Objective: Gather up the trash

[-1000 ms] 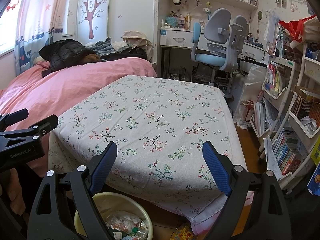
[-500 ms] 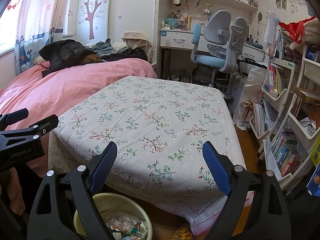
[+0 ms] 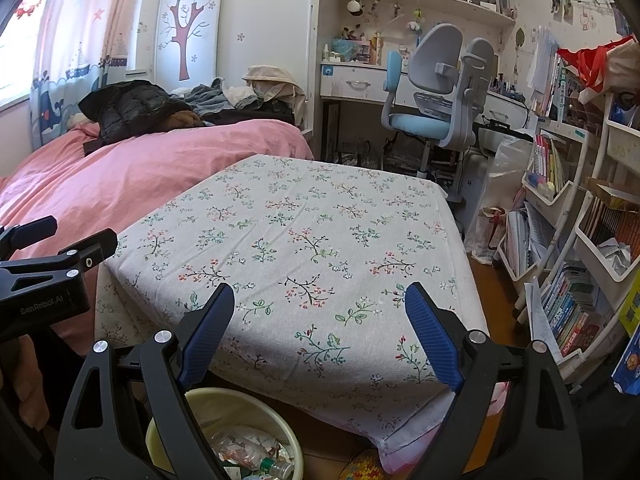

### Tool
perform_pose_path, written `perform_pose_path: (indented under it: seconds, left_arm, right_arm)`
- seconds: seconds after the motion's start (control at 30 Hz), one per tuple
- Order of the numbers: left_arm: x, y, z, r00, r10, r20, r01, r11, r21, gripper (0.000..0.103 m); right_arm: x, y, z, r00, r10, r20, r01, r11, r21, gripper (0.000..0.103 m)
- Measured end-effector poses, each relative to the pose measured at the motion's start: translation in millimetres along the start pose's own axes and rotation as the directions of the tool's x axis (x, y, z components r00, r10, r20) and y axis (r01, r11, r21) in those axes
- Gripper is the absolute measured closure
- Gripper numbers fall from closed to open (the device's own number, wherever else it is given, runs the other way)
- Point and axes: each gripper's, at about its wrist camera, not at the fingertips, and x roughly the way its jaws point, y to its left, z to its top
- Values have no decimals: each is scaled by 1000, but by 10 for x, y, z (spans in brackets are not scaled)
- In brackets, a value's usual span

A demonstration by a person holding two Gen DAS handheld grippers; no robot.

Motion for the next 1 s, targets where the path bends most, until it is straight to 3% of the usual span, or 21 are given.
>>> perform_pose_path:
  seconds: [1.0]
  left_arm:
    - [-3,-5,24,1000,1,5,-1,1000,-3,8]
  right_arm:
    - [-6,13,1,1000,-2,2,2,1000,-2,19]
